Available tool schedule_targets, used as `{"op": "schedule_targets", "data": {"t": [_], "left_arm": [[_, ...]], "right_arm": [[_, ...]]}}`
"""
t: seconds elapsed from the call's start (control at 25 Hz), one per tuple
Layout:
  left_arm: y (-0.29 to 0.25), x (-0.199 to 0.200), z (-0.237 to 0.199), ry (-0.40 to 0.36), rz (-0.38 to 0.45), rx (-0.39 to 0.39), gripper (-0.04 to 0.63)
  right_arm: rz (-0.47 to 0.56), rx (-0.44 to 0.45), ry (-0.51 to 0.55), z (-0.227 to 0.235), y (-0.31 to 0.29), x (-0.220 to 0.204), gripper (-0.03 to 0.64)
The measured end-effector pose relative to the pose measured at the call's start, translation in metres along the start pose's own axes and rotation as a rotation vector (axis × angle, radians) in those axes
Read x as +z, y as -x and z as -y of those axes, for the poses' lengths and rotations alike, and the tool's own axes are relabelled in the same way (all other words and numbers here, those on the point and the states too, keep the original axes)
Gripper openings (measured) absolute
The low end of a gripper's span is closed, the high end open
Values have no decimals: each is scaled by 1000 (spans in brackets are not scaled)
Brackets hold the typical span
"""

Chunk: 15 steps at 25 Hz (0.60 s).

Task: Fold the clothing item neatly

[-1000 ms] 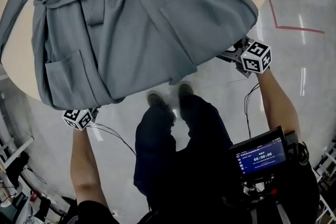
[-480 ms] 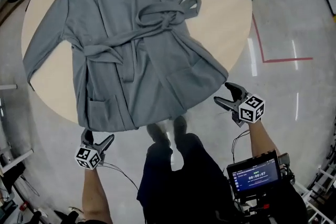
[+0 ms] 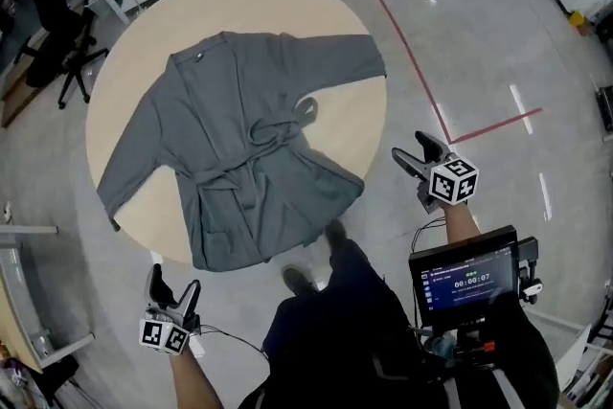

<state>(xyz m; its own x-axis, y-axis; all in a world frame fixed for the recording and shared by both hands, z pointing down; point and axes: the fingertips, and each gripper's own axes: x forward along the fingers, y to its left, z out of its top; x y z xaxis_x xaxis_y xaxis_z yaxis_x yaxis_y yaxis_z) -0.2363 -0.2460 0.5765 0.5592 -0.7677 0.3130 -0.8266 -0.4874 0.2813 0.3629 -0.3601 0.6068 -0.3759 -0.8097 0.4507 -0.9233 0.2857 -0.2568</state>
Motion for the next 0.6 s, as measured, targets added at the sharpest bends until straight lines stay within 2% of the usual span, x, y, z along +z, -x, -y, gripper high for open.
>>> {"op": "schedule_targets", "data": {"t": [0.12, 0.24, 0.36, 0.52, 0.6], "left_arm": [[-40, 56, 21, -38, 74, -44, 506], [-92, 95, 41, -48, 116, -63, 505], [-132, 120, 70, -47, 116, -90, 503], [-183, 145, 106, -75, 95, -128, 501], [-219, 151, 126, -85, 84, -137, 492]], "right_arm": [[33, -65, 3, 38, -14, 19, 360], [32, -82, -2, 71, -39, 30, 360], [-12, -92, 28, 102, -55, 28, 360], [-122, -115, 143, 141, -91, 8, 360], [-143, -126, 210, 155, -124, 2, 351]]}}
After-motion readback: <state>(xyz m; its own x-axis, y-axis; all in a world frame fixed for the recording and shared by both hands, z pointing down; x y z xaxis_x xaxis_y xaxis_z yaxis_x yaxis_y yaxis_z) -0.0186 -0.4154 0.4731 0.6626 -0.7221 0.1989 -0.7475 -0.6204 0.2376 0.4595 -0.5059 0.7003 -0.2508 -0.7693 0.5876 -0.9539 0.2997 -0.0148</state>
